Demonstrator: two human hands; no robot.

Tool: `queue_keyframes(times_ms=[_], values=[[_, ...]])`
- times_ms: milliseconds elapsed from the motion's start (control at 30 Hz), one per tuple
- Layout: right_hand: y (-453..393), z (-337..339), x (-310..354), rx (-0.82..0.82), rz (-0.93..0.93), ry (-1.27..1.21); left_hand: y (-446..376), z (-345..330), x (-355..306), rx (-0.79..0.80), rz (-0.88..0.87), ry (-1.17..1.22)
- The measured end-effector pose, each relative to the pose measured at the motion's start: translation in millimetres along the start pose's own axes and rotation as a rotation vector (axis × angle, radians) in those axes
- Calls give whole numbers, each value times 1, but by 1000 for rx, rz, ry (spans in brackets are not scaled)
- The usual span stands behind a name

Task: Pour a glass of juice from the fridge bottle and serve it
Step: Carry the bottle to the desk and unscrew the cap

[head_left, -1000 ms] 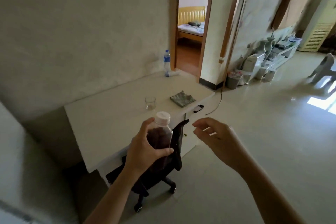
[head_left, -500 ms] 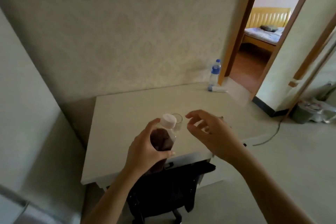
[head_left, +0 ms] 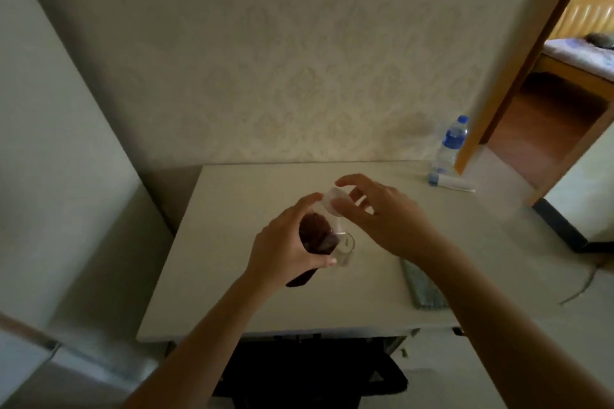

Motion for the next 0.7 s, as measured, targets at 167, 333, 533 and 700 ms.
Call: queue_keyframes(times_ms=[167, 333, 533, 700], values=[[-29, -7, -20, 12, 89, 116, -12, -18, -5, -24, 56, -87], [-51, -15, -32, -6, 138, 92, -24, -32, -11, -30, 115, -51], [-66, -22, -34, 26, 253, -101, -37, -41, -3, 20, 167, 82], [-78, -25, -20, 158, 394, -188, -51, -54, 10, 190, 256, 349]])
Point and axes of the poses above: each hand's wrist, its own y-axis away from the middle knuckle, its own z-axis out of the back of the hand, x = y × z, the point moved 10 cm from there along -y, towards the middle knuckle, and after that the axes turned 15 degrees about -x, right-handed, at the moved point
